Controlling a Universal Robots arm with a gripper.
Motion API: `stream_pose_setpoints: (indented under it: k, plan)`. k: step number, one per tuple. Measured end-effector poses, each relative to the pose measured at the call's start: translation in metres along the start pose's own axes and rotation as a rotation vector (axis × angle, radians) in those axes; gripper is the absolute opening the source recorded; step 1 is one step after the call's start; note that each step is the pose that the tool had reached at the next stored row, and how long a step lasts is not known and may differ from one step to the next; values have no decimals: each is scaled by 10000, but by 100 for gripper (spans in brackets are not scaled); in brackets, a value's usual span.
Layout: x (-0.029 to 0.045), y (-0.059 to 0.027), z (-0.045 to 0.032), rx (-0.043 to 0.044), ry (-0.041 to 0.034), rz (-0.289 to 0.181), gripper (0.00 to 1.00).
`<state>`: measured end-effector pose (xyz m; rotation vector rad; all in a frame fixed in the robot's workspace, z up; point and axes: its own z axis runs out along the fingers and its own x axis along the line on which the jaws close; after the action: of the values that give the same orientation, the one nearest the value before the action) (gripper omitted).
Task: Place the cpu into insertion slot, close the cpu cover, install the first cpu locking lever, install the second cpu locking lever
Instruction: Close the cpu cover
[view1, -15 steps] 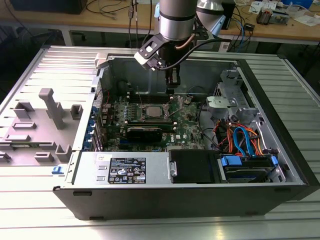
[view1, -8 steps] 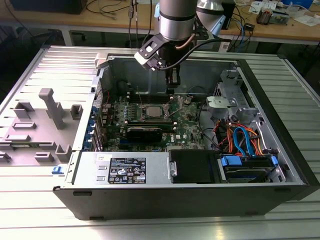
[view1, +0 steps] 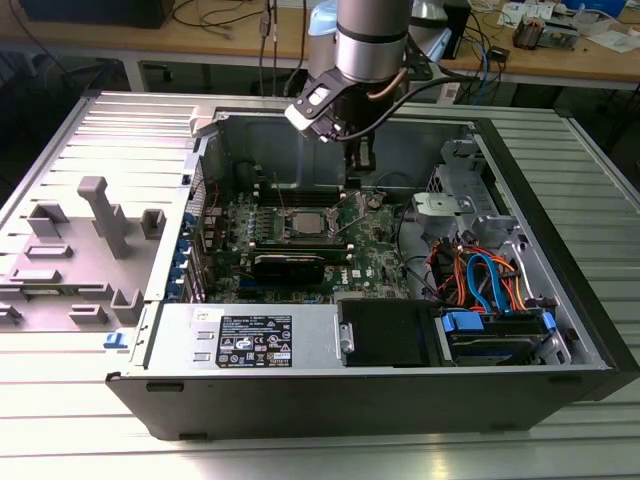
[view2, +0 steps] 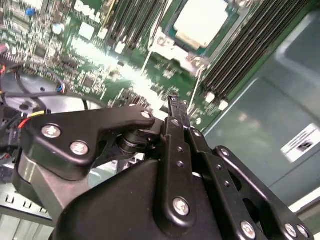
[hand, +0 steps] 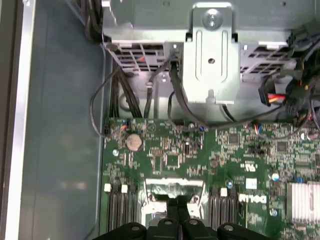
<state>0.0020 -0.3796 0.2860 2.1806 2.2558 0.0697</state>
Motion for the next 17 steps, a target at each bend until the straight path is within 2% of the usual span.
stream_pose_setpoints:
  k: [2,4,14,17]
  plan:
    - [-4,127,17,3,-1,0,11]
    - [-7,194,35,4,-2,1,11]
    - [-9,312,100,3,-1,1,11]
    - [-8,315,180,5,-2,0,11]
